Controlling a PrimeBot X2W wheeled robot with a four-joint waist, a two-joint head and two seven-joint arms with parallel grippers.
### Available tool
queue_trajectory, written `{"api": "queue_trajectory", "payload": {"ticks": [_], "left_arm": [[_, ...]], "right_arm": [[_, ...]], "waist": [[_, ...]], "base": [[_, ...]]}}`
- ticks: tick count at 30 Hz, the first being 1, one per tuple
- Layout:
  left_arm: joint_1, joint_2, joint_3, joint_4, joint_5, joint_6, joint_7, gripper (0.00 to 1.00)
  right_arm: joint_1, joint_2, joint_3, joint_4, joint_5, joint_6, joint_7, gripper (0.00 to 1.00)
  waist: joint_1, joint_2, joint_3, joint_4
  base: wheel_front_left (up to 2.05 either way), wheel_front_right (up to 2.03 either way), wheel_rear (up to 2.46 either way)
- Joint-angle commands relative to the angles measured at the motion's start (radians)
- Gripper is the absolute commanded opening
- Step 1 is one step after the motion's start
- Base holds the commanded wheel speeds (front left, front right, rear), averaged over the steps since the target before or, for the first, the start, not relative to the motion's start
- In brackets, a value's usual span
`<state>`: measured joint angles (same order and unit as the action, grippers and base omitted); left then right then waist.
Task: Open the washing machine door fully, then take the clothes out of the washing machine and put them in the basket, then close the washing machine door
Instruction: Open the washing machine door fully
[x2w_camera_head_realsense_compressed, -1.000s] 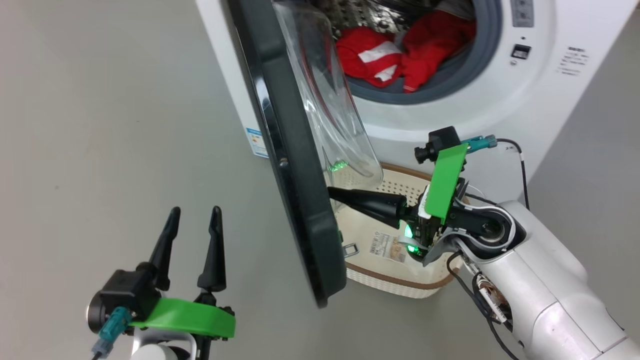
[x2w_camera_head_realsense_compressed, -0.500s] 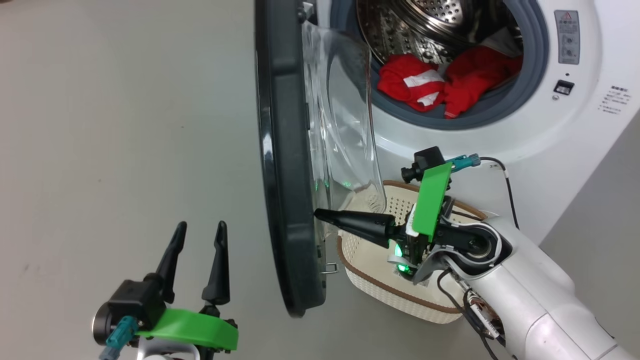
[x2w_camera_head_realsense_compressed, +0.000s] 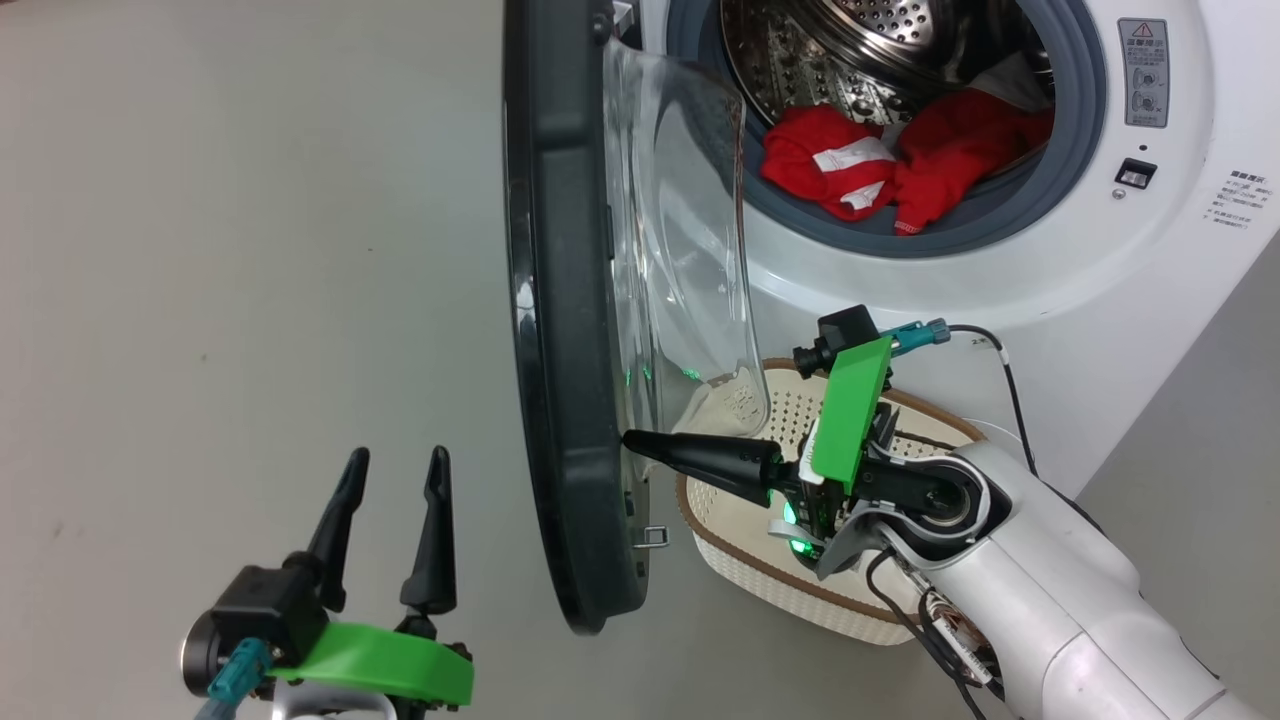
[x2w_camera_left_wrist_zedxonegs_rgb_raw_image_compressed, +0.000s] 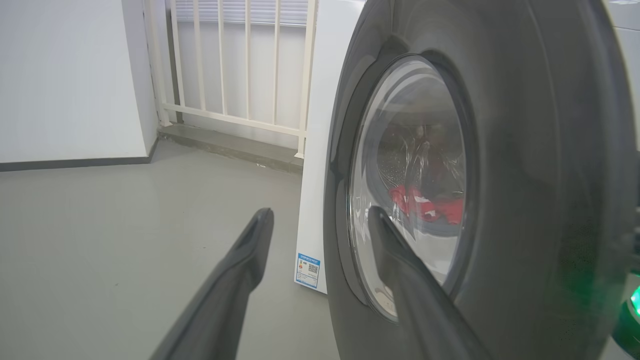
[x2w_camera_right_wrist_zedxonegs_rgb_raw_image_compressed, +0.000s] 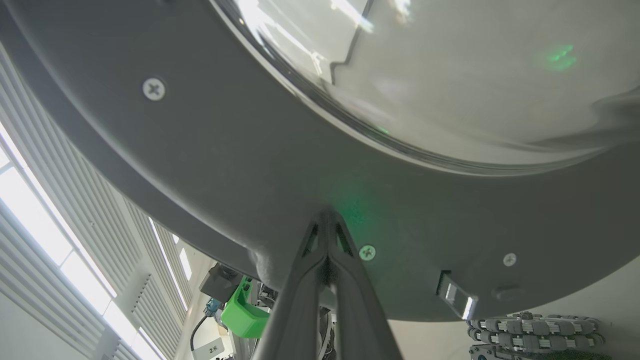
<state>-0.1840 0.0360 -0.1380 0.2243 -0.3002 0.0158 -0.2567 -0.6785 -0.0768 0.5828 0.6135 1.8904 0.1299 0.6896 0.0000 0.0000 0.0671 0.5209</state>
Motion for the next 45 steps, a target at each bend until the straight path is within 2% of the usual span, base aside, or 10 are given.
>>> {"api": "queue_trajectory", "payload": {"ticks": [1,5,8,9,17,27,36,38,45], "left_arm": [[-0.012,0.016,0.031,-0.024,0.006,-0.004,-0.005,1.0],[-0.014,0.016,0.03,-0.021,0.005,-0.005,-0.005,1.0],[-0.016,0.016,0.03,-0.015,0.004,-0.007,-0.005,1.0],[-0.017,0.017,0.031,-0.013,0.004,-0.007,-0.005,1.0],[-0.01,0.021,0.047,-0.012,-0.002,-0.001,-0.005,1.0],[0.009,0.026,0.058,-0.01,-0.004,0.015,-0.005,1.0],[0.022,0.034,0.056,-0.003,-0.007,0.025,-0.003,1.0],[0.025,0.038,0.056,-0.004,-0.009,0.027,-0.002,1.0],[0.039,0.046,0.055,-0.007,-0.013,0.033,-0.001,1.0]], "right_arm": [[-0.019,0.027,0.001,-0.02,-0.006,0.001,-0.012,0.0],[-0.015,0.025,-0.005,-0.024,-0.037,0.001,-0.02,0.02],[0.0,0.013,-0.014,-0.035,-0.073,0.001,-0.036,0.87],[0.007,0.009,-0.019,-0.04,-0.084,0.001,-0.042,1.0],[0.076,-0.059,-0.016,-0.134,-0.269,0.001,-0.185,1.0],[0.118,-0.131,0.052,-0.143,-0.541,0.001,-0.487,1.0],[0.097,-0.143,0.122,0.008,-0.802,0.001,-0.82,1.0],[0.081,-0.141,0.142,0.081,-0.91,0.001,-0.9,1.0],[0.097,-0.088,0.059,0.187,-1.076,0.001,-0.95,1.0]], "waist": [[0.0,0.0,-0.001,-0.001],[0.0,0.0,-0.004,-0.004],[0.0,0.0,-0.009,-0.006],[0.0,0.0,-0.011,-0.007],[0.0,0.0,-0.026,-0.023],[0.0,0.0,-0.044,-0.06],[0.0,0.0,-0.064,-0.075],[0.0,0.0,-0.071,-0.077],[0.0,0.0,-0.091,-0.083]], "base": [[0.0,0.0,0.0],[0.0,0.0,0.0],[0.0,0.0,0.0],[0.0,0.0,0.0],[0.0,0.0,0.0],[0.0,0.0,0.0],[0.0,0.0,0.0],[0.0,0.0,0.0],[0.0,0.0,0.0]]}}
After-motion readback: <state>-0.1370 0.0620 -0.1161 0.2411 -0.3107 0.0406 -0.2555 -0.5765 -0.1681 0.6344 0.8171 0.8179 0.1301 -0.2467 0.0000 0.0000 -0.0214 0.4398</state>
